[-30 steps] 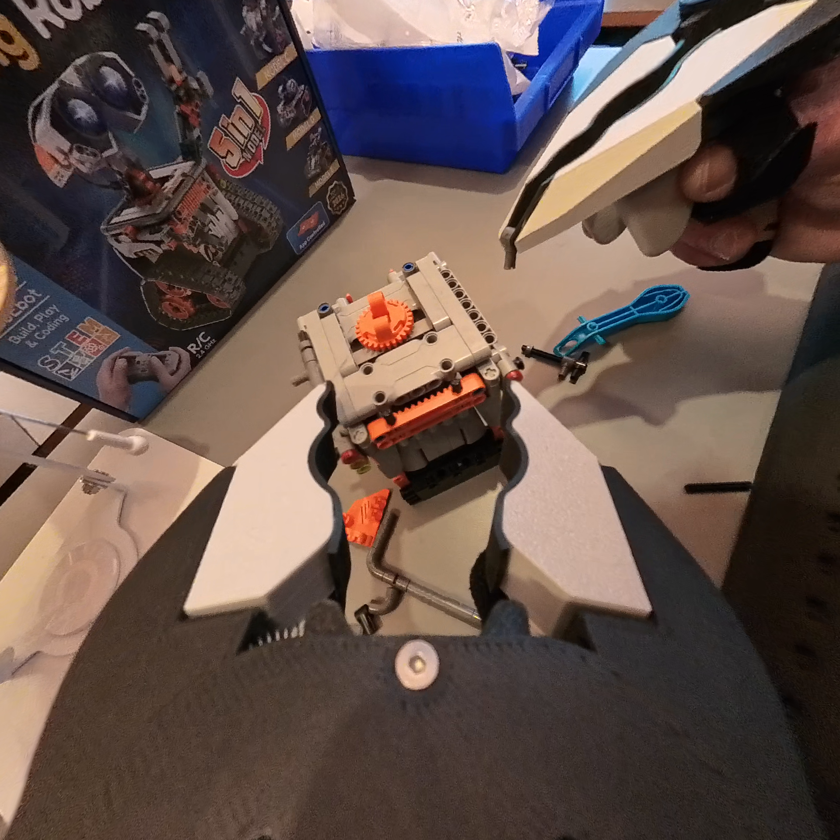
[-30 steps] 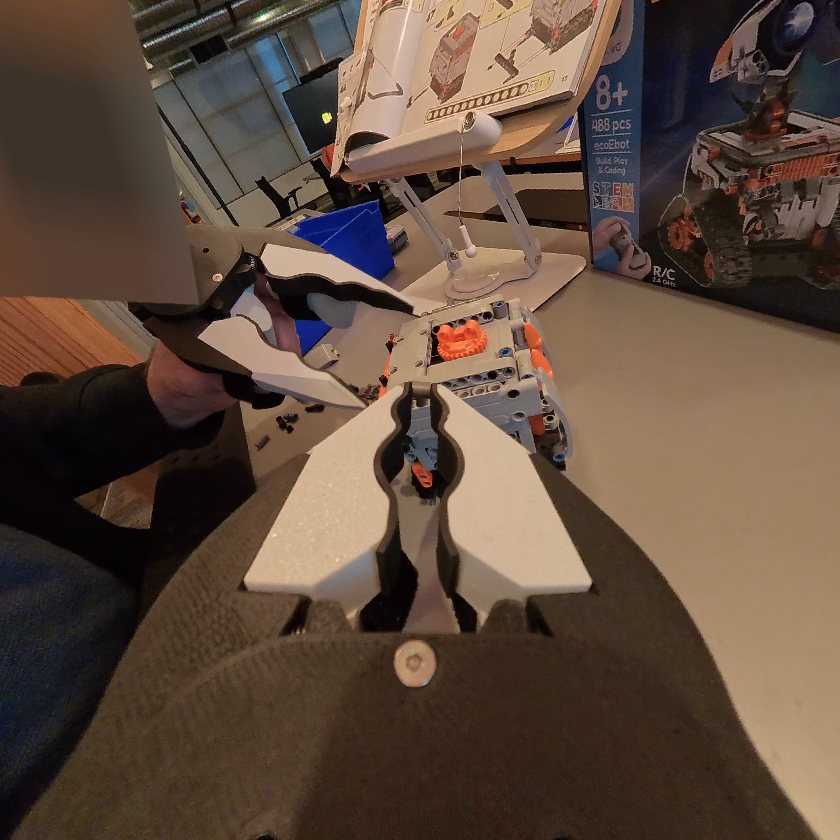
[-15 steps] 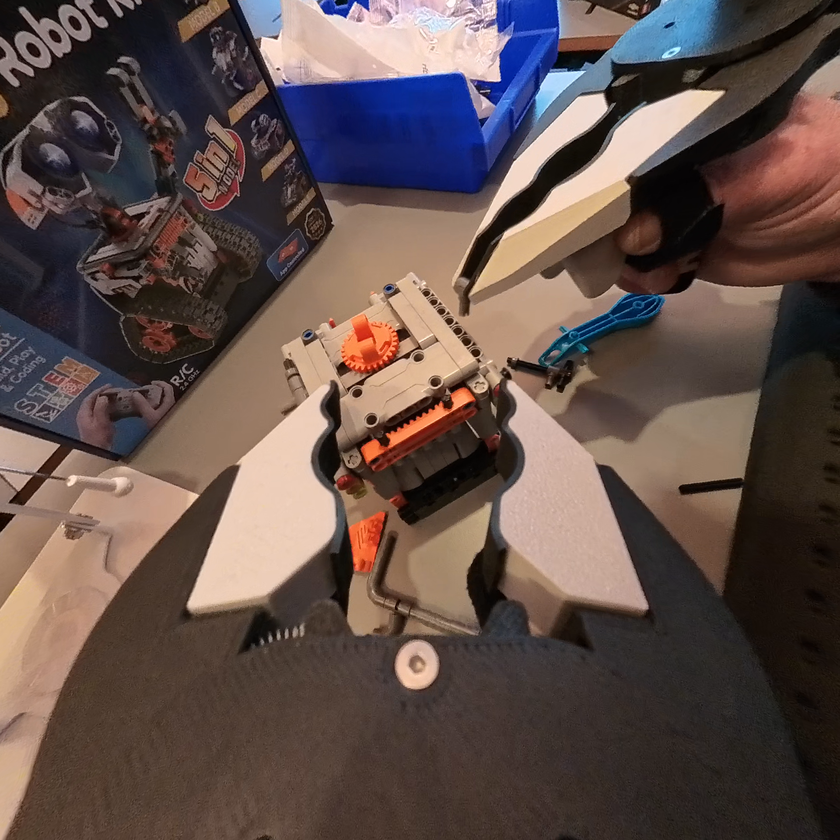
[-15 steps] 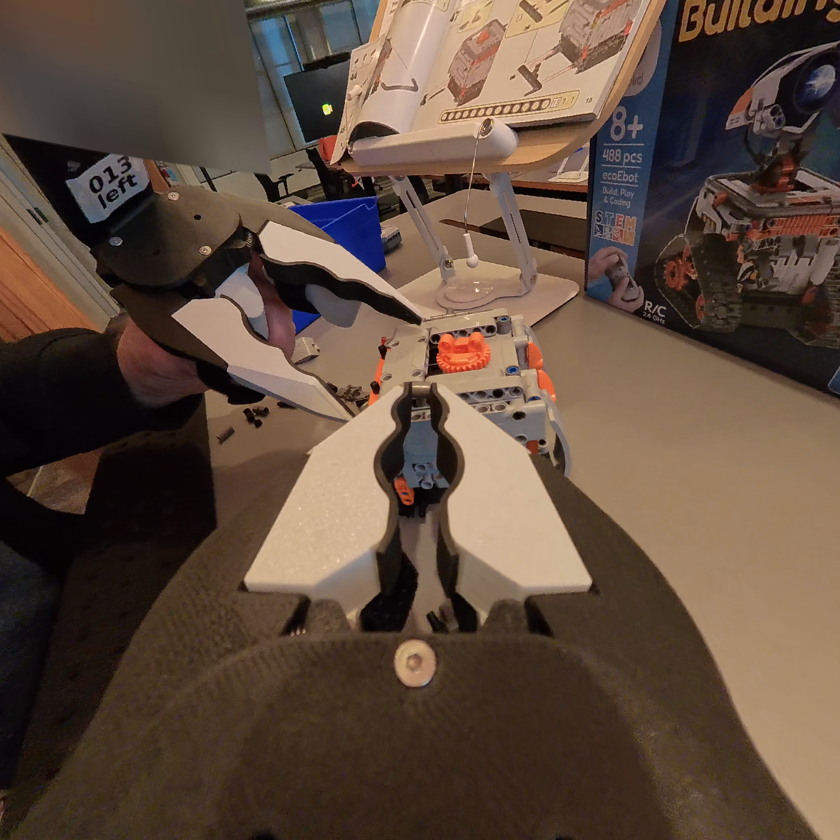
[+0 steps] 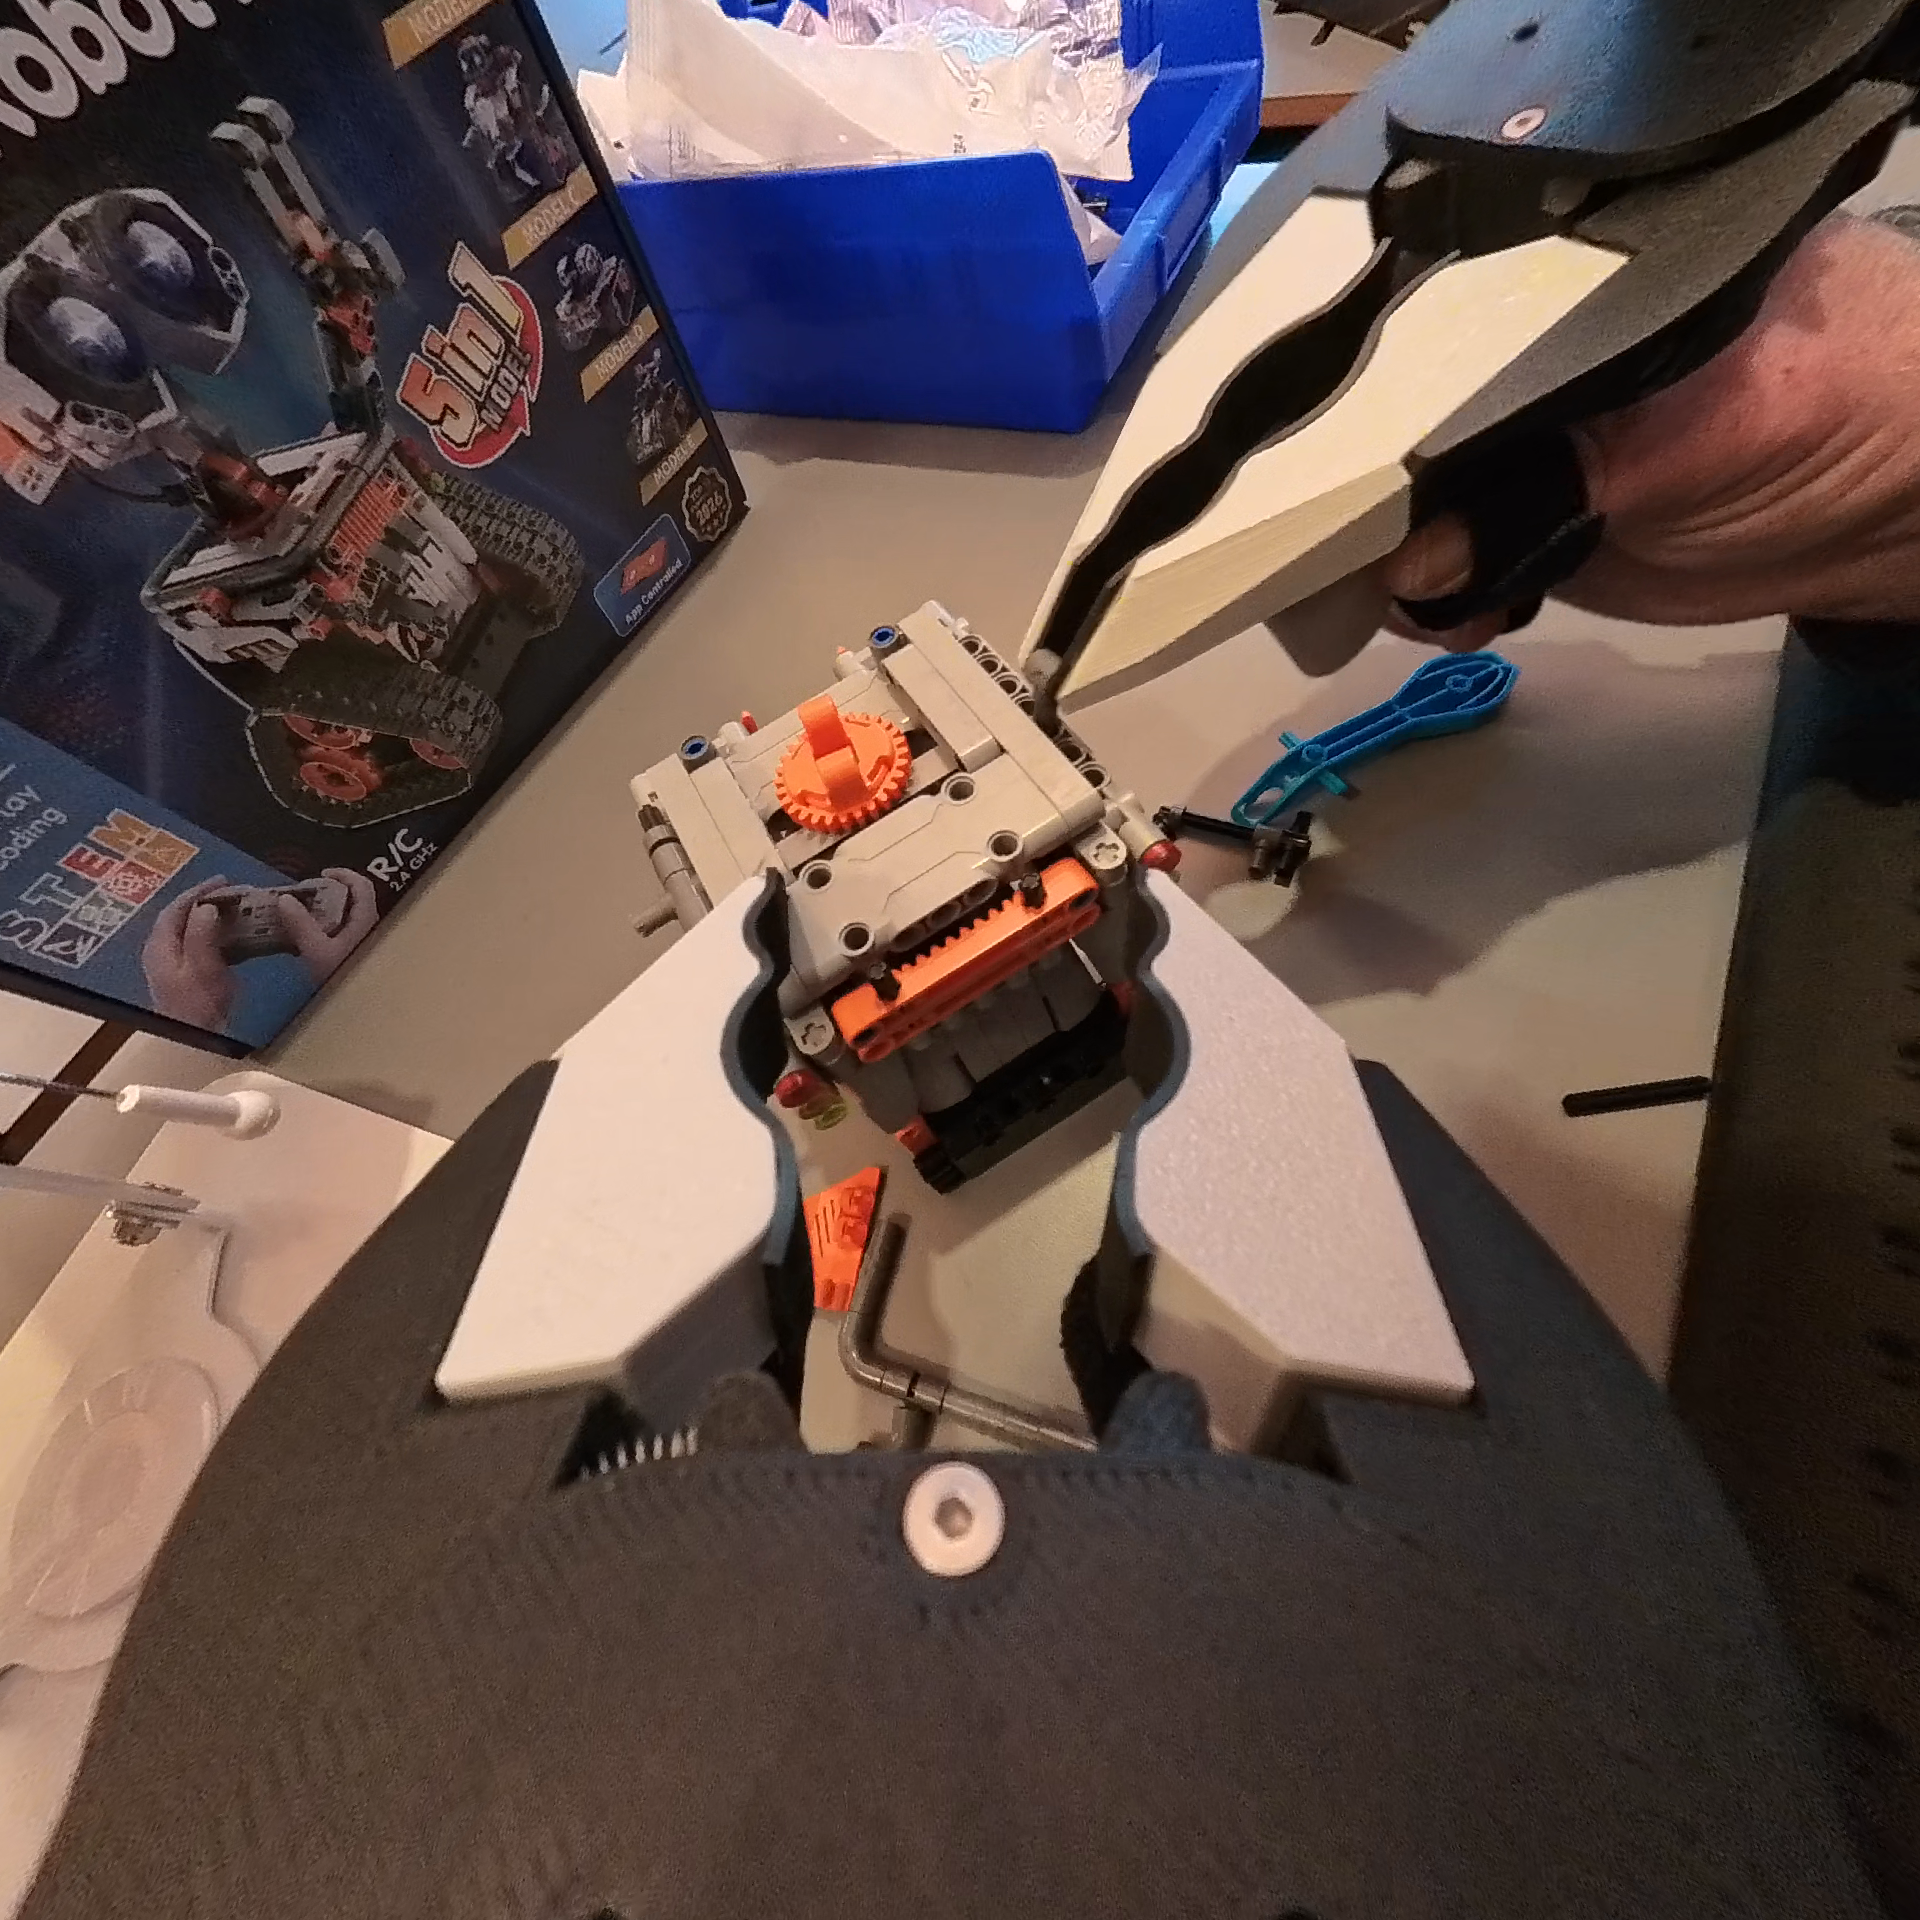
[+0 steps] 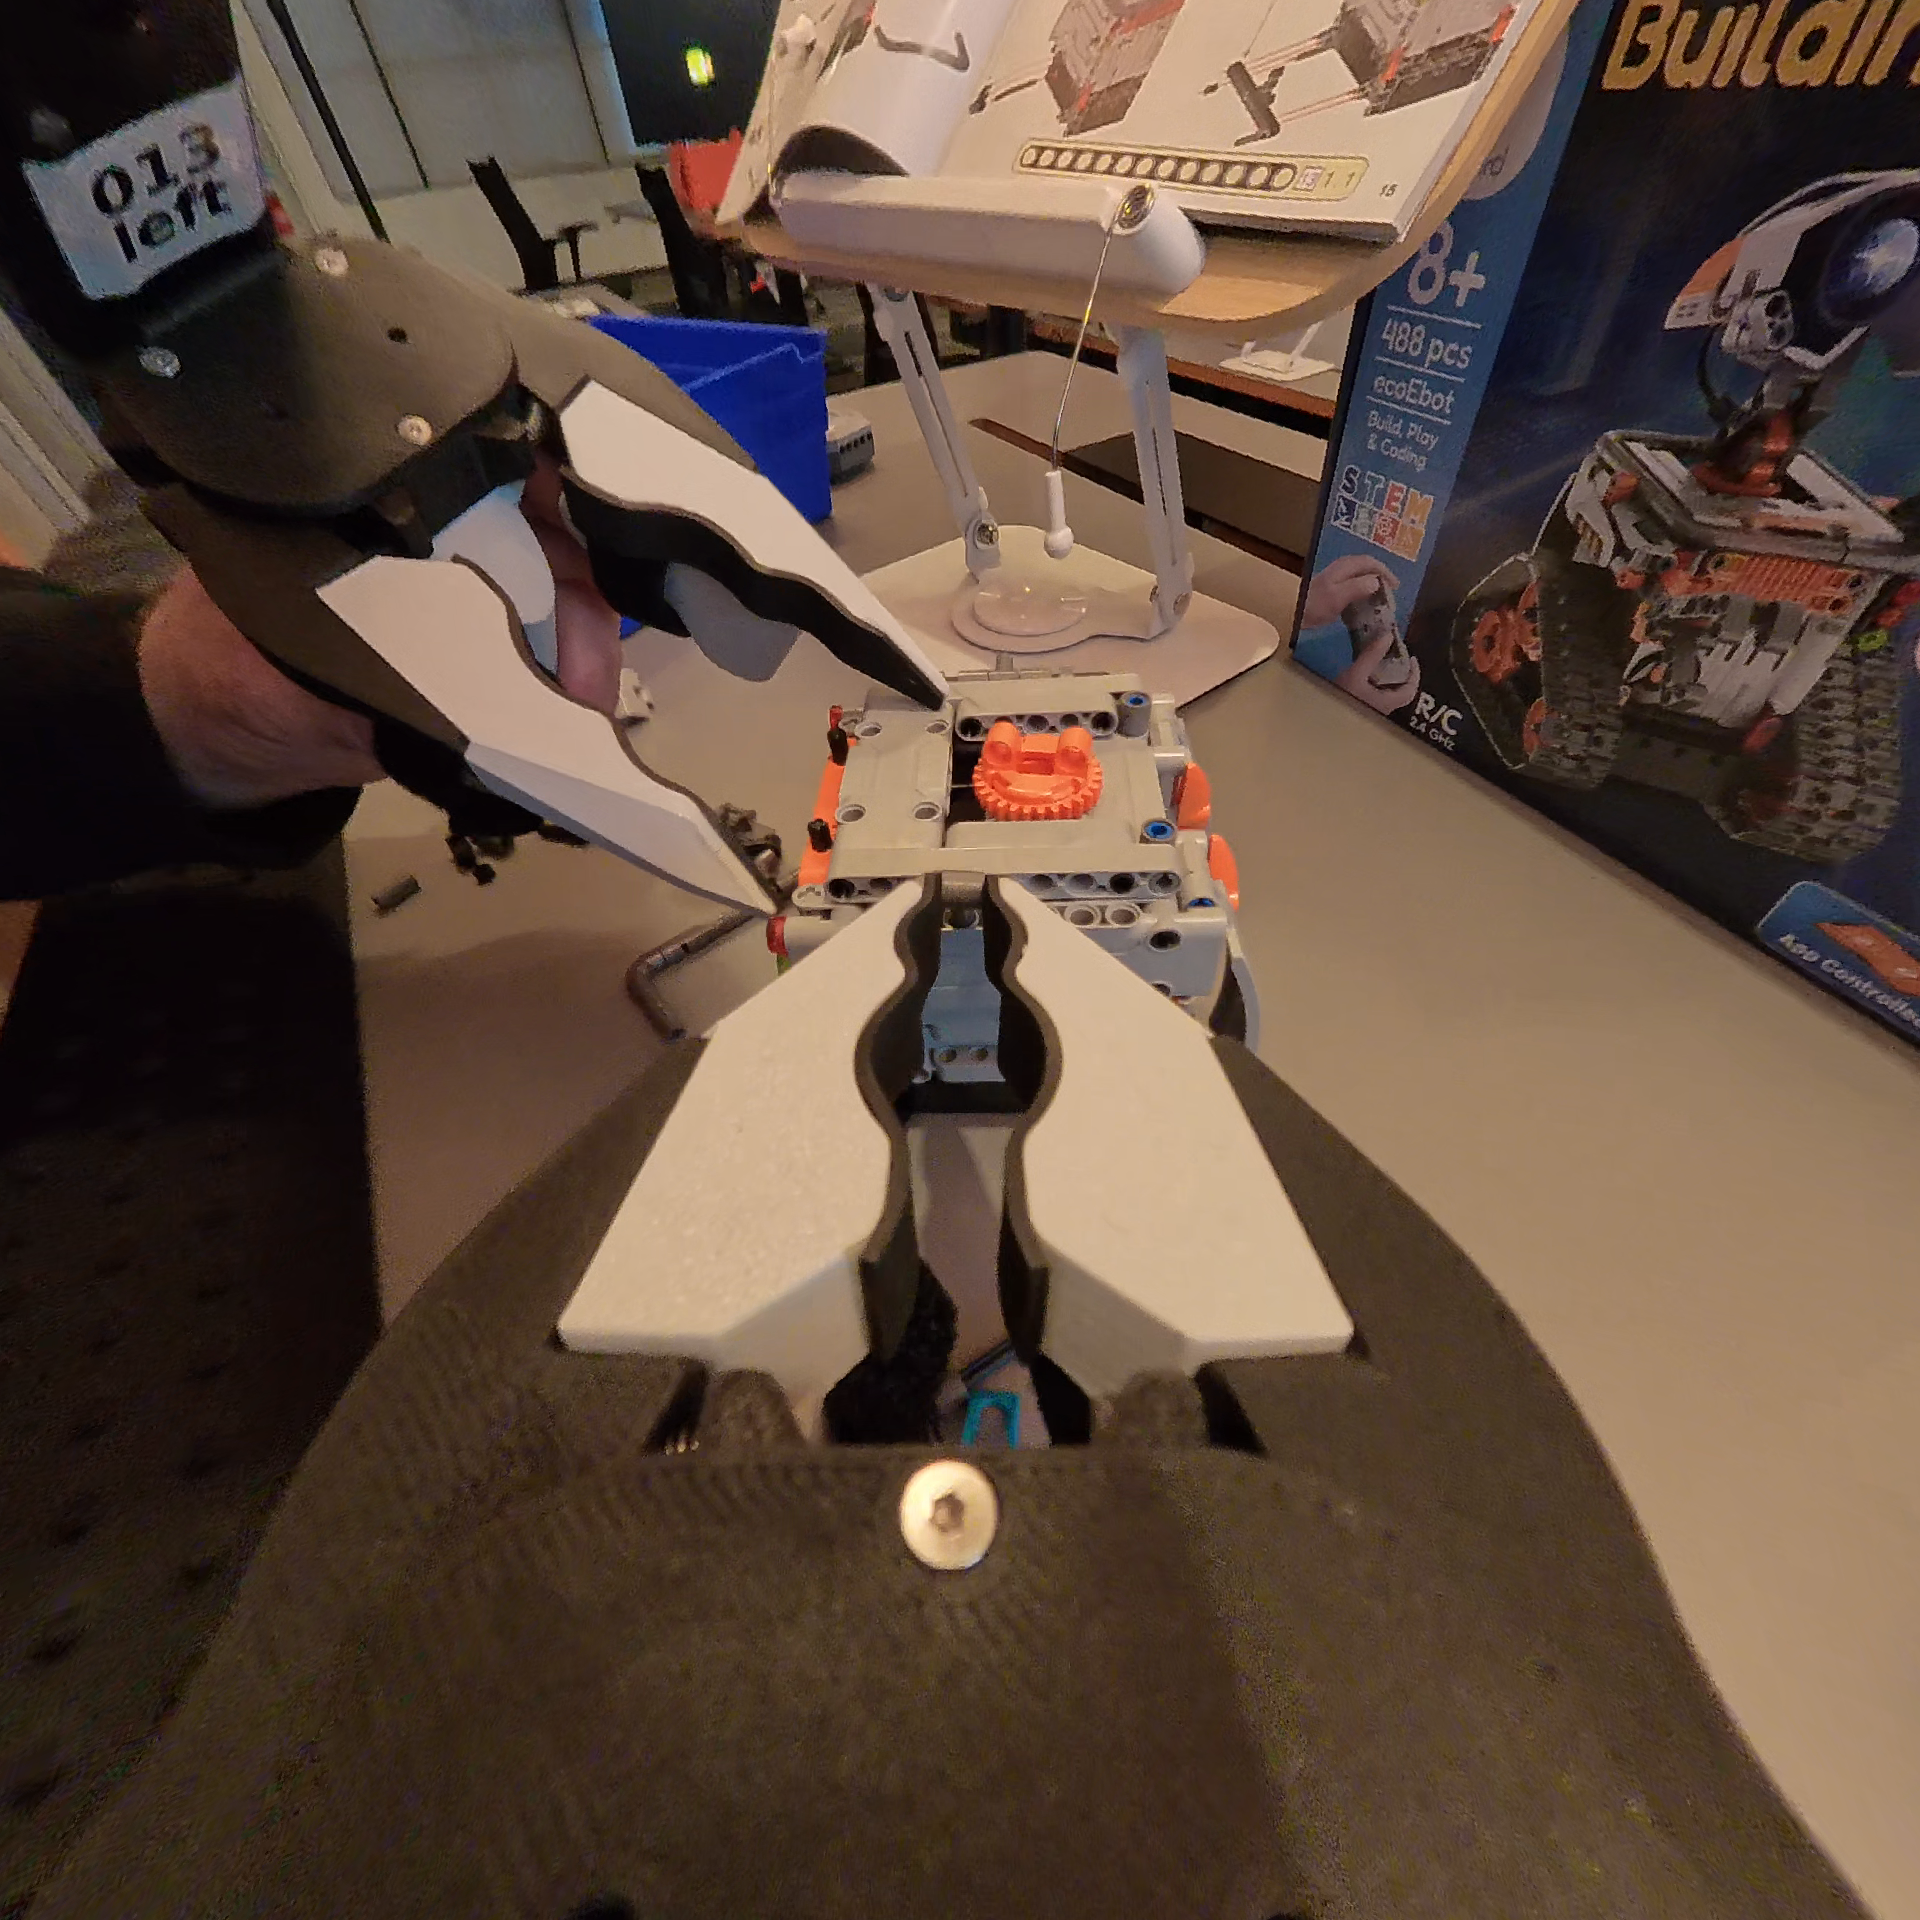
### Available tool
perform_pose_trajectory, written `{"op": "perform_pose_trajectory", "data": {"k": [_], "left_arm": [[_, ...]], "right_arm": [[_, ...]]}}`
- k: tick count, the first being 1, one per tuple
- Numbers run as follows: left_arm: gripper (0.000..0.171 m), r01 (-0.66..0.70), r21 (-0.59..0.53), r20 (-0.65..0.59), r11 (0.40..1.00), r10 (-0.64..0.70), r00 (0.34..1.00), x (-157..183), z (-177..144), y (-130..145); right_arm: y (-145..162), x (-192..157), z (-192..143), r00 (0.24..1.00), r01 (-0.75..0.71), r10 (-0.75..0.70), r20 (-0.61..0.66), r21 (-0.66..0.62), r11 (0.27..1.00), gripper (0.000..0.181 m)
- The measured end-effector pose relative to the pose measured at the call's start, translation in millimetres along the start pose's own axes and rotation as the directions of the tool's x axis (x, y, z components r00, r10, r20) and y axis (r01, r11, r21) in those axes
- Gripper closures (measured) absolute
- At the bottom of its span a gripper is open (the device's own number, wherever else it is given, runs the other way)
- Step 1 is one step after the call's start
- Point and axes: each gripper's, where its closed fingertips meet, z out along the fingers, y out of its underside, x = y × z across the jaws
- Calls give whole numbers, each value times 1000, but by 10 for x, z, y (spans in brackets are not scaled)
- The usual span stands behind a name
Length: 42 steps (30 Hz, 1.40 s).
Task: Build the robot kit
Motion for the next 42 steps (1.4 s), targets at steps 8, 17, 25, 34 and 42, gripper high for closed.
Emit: {"op": "perform_pose_trajectory", "data": {"k": [8,17,25,34,42], "left_arm": [[109,-16,2,0,1000,16,1000,1,5,4],[111,-16,14,9,1000,16,1000,-14,11,3],[116,-11,30,17,999,11,1000,-21,16,-5],[117,-24,32,23,999,24,999,-4,28,-19],[117,-16,37,16,999,16,1000,-6,29,-17]], "right_arm": [[15,-3,18,987,148,-154,-36,-139,979,177],[22,4,26,978,189,-203,-43,-220,957,177],[29,4,26,970,211,-232,-65,-237,948,177],[41,6,14,957,255,-282,-73,-262,931,177],[41,4,26,954,255,-291,-71,-316,914,177]]}}
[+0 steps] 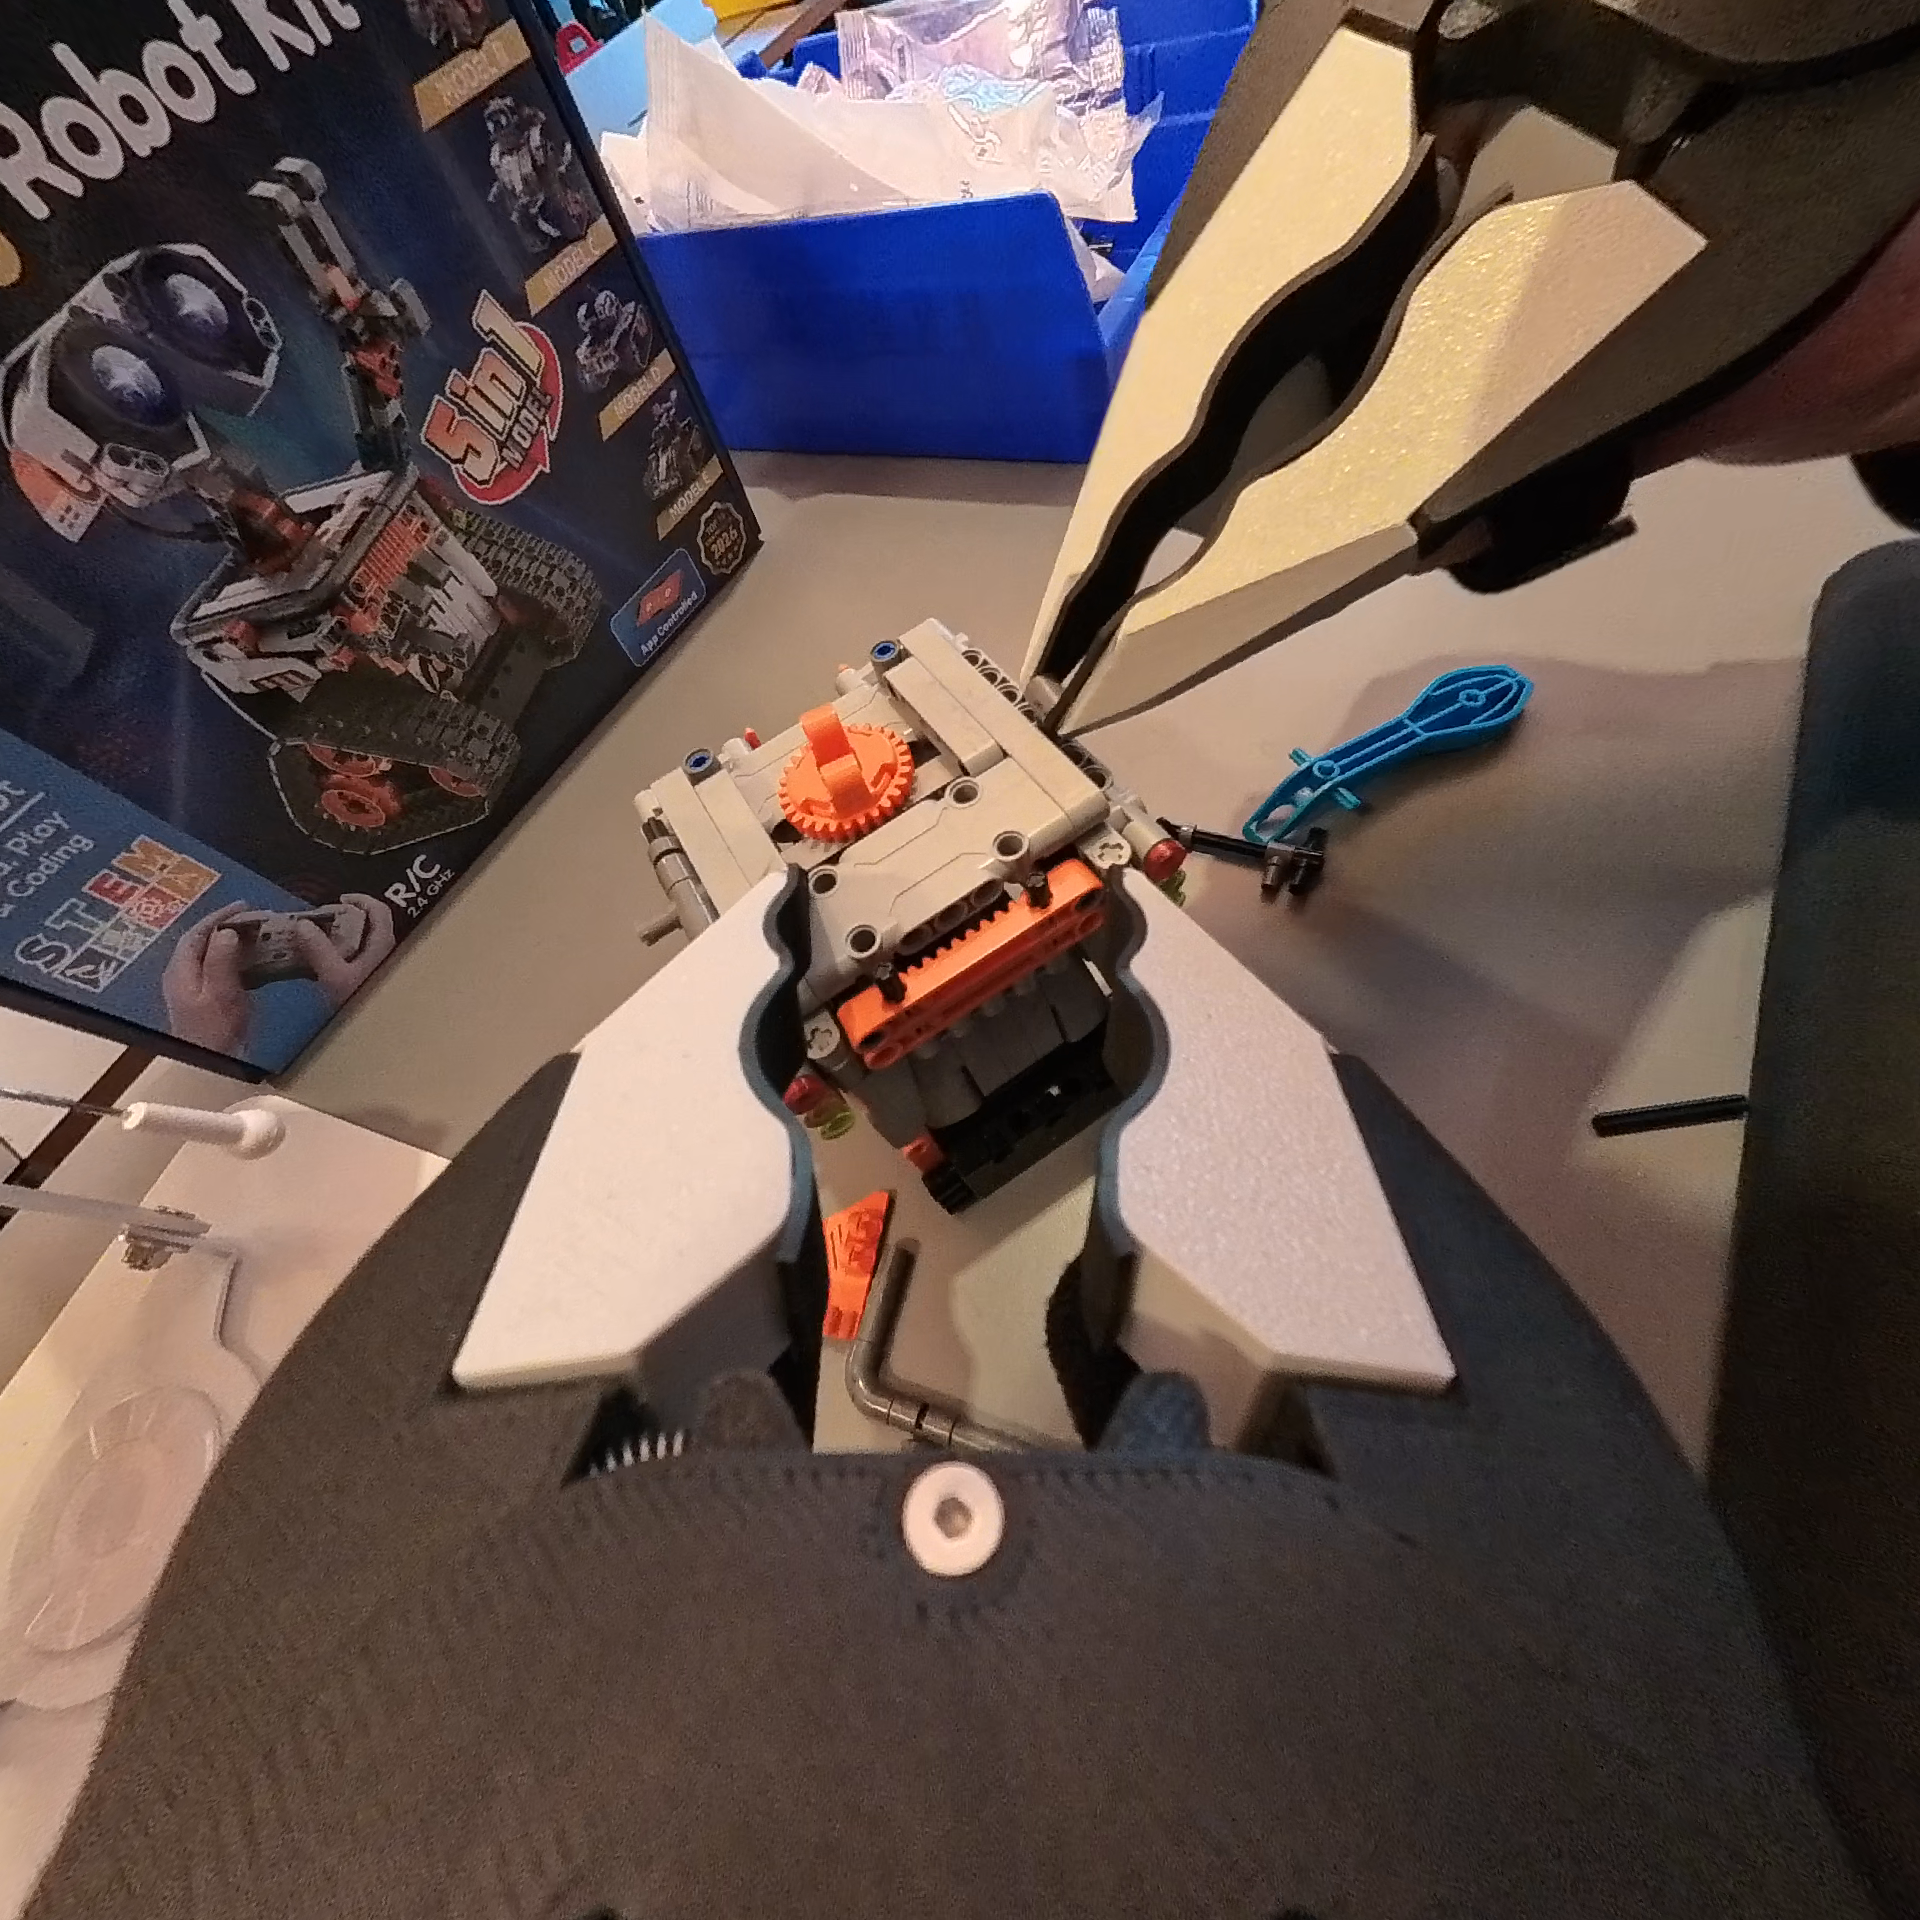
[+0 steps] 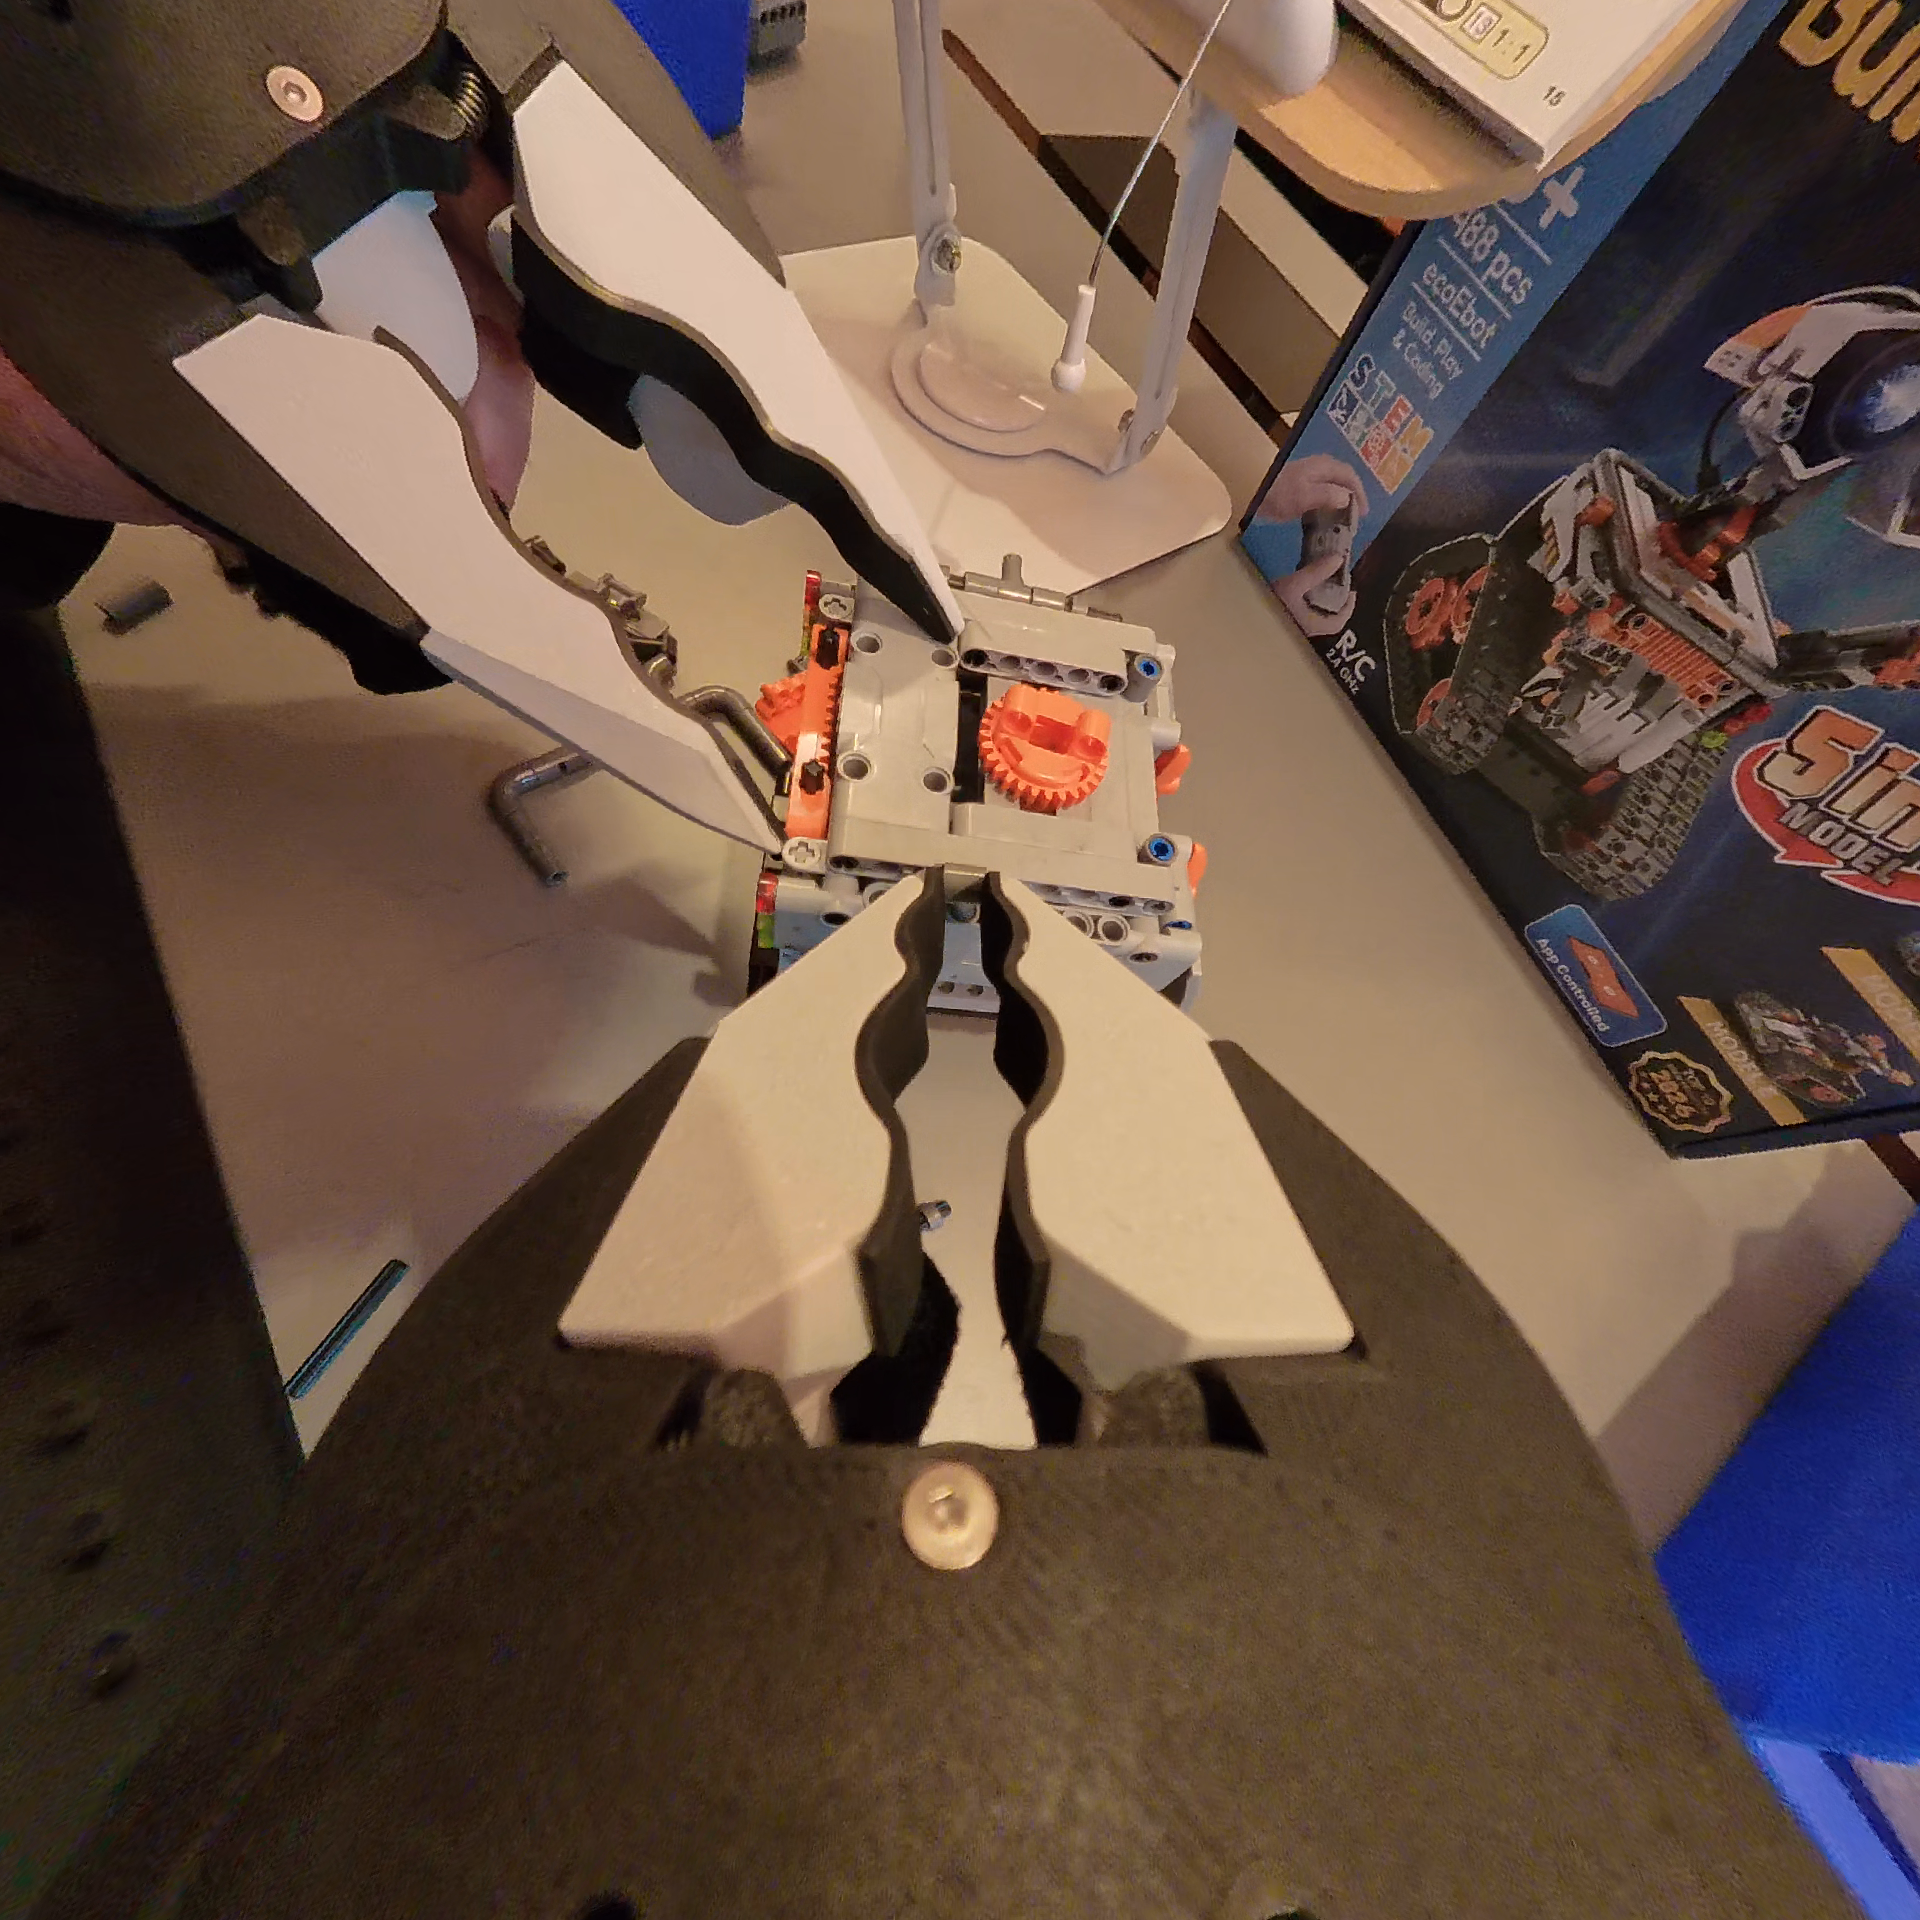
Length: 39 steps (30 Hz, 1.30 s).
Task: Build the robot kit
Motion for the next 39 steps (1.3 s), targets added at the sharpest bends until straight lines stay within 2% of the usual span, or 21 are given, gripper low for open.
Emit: {"op": "perform_pose_trajectory", "data": {"k": [7,19,30,35,37,38,39], "left_arm": [[117,3,6,-2,1000,-3,1000,-1,4,0],[118,10,13,-12,1000,-10,1000,-11,0,4],[118,16,13,-21,1000,-15,1000,-25,-16,22],[118,28,14,-26,1000,-27,999,-40,-20,27],[118,27,11,-27,1000,-27,999,-46,-25,30],[118,34,12,-35,999,-33,999,-40,-30,18],[119,36,3,-37,999,-36,999,-43,-35,15]], "right_arm": [[-3,5,12,999,-35,36,29,-28,999,177],[19,12,-4,982,-182,176,74,87,979,177],[33,-15,63,989,-83,91,119,-73,994,177],[31,-15,77,971,-134,155,184,-121,984,177],[22,-19,69,959,-168,188,211,-112,979,176],[8,-19,34,948,-197,216,233,-102,975,168],[-20,27,-40,945,-217,228,233,-73,973,170]]}}
